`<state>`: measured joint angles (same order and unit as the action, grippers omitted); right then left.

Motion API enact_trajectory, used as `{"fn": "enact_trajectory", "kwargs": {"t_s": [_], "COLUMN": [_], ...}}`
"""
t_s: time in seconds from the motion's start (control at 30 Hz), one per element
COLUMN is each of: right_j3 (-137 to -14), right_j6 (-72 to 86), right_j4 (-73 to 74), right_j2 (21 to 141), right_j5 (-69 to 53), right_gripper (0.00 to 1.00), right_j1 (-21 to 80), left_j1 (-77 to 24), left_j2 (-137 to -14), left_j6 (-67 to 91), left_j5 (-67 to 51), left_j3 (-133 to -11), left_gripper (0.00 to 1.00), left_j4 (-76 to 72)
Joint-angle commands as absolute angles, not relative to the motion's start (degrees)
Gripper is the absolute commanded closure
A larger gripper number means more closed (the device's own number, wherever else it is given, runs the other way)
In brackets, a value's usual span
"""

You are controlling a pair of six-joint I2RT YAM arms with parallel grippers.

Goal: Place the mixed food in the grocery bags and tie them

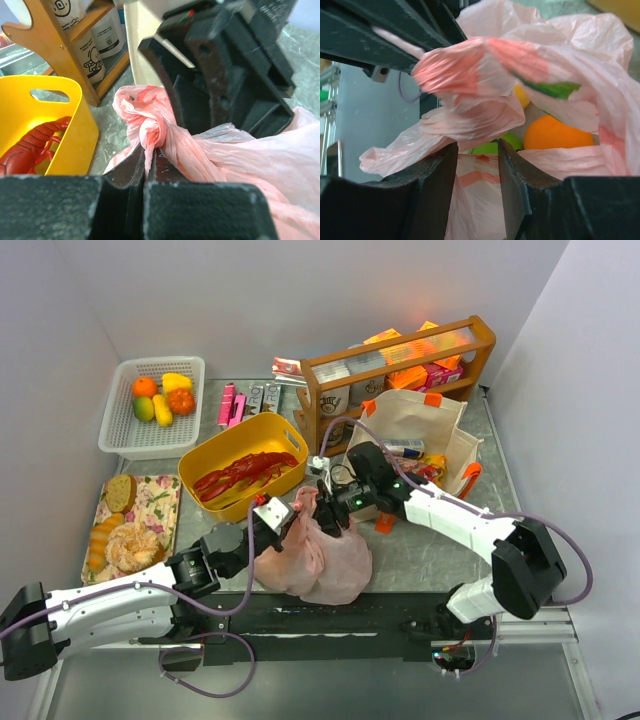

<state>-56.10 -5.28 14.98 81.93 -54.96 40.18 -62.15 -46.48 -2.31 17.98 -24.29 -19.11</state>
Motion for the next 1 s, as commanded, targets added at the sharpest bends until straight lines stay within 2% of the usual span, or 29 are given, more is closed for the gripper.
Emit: {"fn": "enact_trajectory", "kwargs": {"t_s": [0.0, 0.3, 0.8, 0.97], "right_j3": [-52.5, -48.0, -42.9, -40.7], "right_j6": [3.3, 8.2, 14.5, 18.2], "right_j4": [2.7, -7.4, -19.1, -25.5], "right_j2": [76.8, 74.7, 75.4, 75.7], "right_j5": [-54.6, -46.3, -40.7, -42.0], "right_gripper": [0.54, 0.55, 0.36, 0.33], "right_j1": [40.4, 43.4, 44.7, 44.8], "left_j1": [-62.3, -62.5, -63.5, -63.7], "left_j2": [-46.3, -46.8, -47.5, -47.6], "left_j6": [1.6, 5.5, 10.2, 10.8], "left_j5": [21.4, 21.3, 21.1, 21.4], "left_j3": [-23.4, -22.1, -19.7, -18.7], "left_gripper": [0.99, 0.99, 0.99, 0.99], "left_j4": [-24.6, -30.2, -36.2, -37.6]}}
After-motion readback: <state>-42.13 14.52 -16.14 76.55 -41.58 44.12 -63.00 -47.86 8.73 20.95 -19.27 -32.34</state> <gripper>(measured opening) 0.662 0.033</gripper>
